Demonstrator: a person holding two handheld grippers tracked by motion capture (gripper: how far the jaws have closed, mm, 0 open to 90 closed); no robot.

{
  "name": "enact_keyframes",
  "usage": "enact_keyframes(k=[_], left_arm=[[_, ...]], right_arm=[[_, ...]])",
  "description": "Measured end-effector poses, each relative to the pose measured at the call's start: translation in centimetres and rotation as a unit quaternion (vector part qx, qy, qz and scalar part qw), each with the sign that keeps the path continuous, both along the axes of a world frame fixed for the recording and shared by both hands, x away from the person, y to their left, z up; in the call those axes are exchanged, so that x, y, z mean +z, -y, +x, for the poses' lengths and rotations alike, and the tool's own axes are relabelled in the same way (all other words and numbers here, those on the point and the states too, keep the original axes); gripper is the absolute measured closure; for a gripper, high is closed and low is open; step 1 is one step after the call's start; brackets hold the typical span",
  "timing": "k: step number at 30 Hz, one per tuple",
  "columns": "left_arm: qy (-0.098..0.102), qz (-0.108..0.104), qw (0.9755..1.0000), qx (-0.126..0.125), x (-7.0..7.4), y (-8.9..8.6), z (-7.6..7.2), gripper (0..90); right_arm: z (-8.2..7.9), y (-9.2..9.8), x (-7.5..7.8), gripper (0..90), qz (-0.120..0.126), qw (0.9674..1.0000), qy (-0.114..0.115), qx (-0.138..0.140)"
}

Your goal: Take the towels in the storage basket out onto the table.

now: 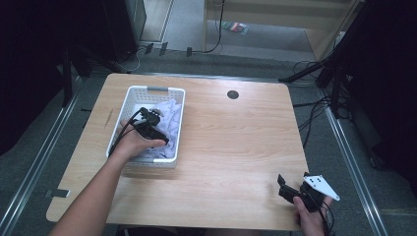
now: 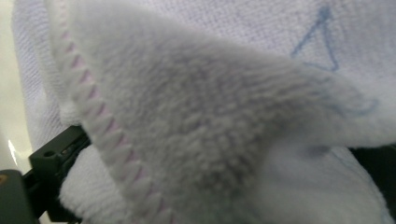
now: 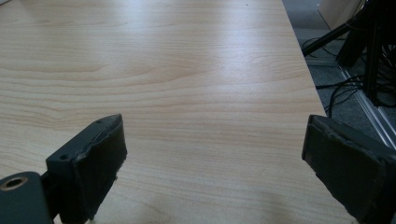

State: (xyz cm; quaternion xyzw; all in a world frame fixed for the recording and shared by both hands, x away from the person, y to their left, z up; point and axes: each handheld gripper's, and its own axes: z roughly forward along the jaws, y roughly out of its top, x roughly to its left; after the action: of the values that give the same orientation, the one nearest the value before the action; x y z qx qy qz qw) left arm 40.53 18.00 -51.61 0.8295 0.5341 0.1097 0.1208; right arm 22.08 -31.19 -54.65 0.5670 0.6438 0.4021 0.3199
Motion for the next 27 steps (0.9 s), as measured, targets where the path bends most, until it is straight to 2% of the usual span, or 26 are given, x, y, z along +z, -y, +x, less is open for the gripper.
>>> enact_keyframes(k=[2,6,8,10,16,22,27], left_arm=[[0.004,0.003,1.0,0.007,0.3,-0.2,0.0,9.1],[0.011,0.008,0.9999,0.007,0.8,-0.5,-0.1,29.4],[0.027,0.01,0.9996,0.008,0.9,-0.5,-0.3,44.2],[0.034,0.012,0.9993,0.011,0.9,-0.6,-0.4,53.4],[0.041,0.017,0.9989,0.014,1.0,-0.4,-0.5,62.5],[0.037,-0.013,0.9989,0.023,1.9,-1.0,-0.5,64.7],[0.047,-0.023,0.9983,0.027,2.8,-1.3,-0.6,64.9]], right_arm=[[0.0,0.0,0.0,6.7,0.0,1.0,0.0,0.0],[0.0,0.0,0.0,6.7,0.0,1.0,-0.001,0.0],[0.0,0.0,0.0,6.8,0.0,1.0,0.0,0.0],[0.0,0.0,0.0,6.8,0.0,1.0,0.0,0.0],[0.0,0.0,0.0,6.8,0.0,1.0,0.0,-0.001],[0.0,0.0,0.0,6.8,0.001,1.0,0.0,-0.002],[0.0,0.0,0.0,6.8,0.002,1.0,0.0,-0.002]])
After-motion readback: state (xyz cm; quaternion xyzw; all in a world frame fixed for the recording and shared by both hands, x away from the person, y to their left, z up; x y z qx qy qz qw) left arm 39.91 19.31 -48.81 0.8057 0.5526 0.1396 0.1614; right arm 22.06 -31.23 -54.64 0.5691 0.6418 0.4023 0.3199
